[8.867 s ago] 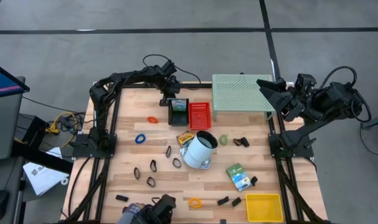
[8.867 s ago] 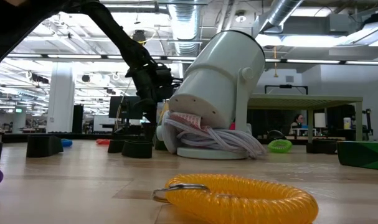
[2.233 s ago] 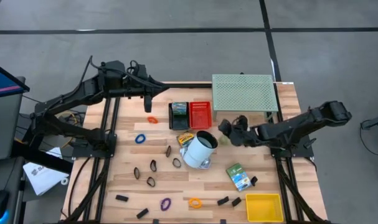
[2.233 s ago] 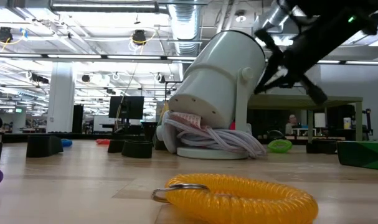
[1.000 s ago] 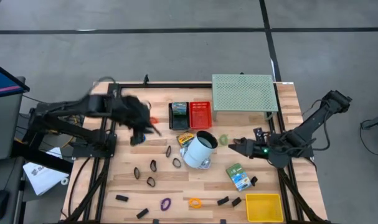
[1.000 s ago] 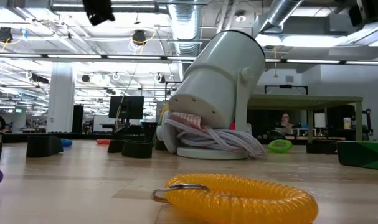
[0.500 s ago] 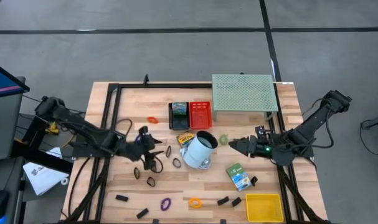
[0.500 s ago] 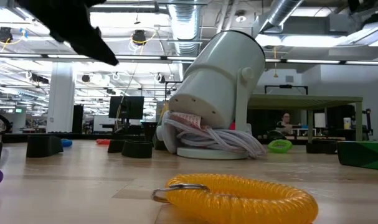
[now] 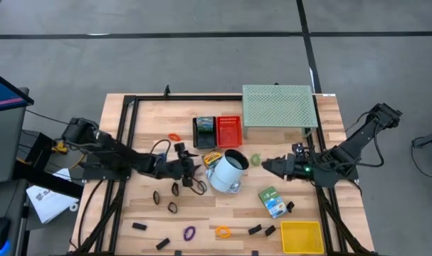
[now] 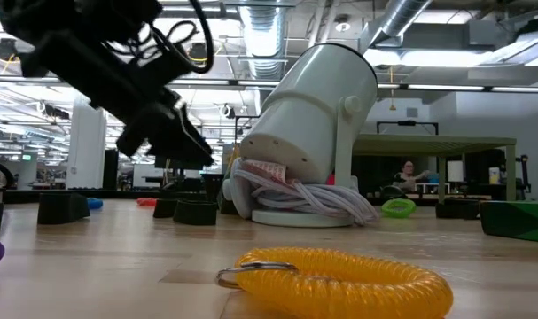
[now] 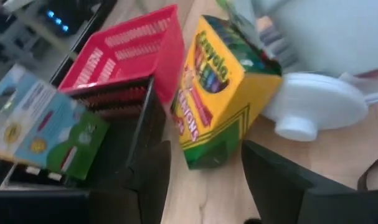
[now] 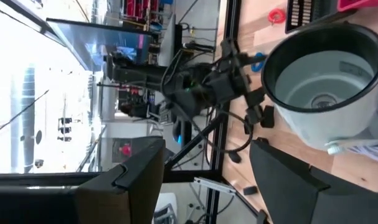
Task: Pick & Place Office Desk Supplies
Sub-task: Put the crayon box into the left black bin
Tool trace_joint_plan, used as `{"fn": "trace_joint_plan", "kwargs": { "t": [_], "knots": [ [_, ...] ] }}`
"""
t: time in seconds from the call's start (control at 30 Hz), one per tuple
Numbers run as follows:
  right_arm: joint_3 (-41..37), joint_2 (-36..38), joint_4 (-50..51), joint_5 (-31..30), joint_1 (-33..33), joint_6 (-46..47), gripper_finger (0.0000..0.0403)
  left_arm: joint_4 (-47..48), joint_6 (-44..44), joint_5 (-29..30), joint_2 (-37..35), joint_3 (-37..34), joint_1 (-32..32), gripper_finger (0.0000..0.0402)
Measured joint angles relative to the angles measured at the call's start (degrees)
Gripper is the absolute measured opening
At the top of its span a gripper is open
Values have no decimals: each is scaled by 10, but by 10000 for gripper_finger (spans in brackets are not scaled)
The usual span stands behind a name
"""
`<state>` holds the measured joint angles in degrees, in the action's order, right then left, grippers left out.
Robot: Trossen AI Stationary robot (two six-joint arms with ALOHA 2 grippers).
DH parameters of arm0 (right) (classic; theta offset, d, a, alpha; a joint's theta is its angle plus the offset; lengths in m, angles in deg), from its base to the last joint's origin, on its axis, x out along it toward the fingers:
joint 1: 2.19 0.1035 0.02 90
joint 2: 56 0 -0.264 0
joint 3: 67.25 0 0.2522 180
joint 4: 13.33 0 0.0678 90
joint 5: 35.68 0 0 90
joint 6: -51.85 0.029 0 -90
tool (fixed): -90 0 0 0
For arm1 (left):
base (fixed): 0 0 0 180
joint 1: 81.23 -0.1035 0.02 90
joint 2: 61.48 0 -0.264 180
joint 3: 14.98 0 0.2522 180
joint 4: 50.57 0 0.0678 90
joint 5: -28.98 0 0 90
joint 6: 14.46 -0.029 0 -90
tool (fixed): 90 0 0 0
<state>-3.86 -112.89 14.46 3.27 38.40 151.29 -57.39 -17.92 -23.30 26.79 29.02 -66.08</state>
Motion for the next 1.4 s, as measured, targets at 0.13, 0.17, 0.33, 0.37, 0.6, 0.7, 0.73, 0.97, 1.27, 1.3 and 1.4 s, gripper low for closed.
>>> {"fn": "trace_joint_plan", "kwargs": {
  "t": [0.13, 0.17, 0.33, 0.37, 0.6, 0.7, 0.73, 0.97, 1.27, 1.3, 1.4],
  "knots": [
    [0, 0, -6, -1, 6, 0, 230, -27, -11, -31, 6, 0, -14, 189],
    [0, 0, -6, -2, 7, 0, 230, -25, -15, -35, 3, 0, -14, 189],
    [0, 0, -9, -12, 11, 0, 230, -40, -21, -77, -8, 1, -16, 190],
    [0, 0, -9, -13, 11, 0, 230, -40, -22, -83, -8, 1, -16, 190],
    [0, 0, -11, -15, 11, 0, 230, -36, -36, -101, -8, 1, -29, 203],
    [0, 0, -12, -15, 11, 2, 230, -30, -36, -107, -9, 1, -26, 230],
    [0, 0, -12, -15, 11, 2, 230, -23, -36, -105, -15, 2, -23, 240],
    [0, 0, -12, -15, 11, 4, 230, -12, -33, -93, -16, 13, -21, 309],
    [0, 0, -12, -15, 11, 4, 230, -12, -28, -81, -15, -8, -23, 320],
    [0, 0, -12, -15, 11, 4, 230, -13, -23, -81, -15, -10, -23, 318],
    [0, 0, -9, -16, 11, 5, 230, -18, -19, -78, -15, -16, -28, 313]
  ]
}}
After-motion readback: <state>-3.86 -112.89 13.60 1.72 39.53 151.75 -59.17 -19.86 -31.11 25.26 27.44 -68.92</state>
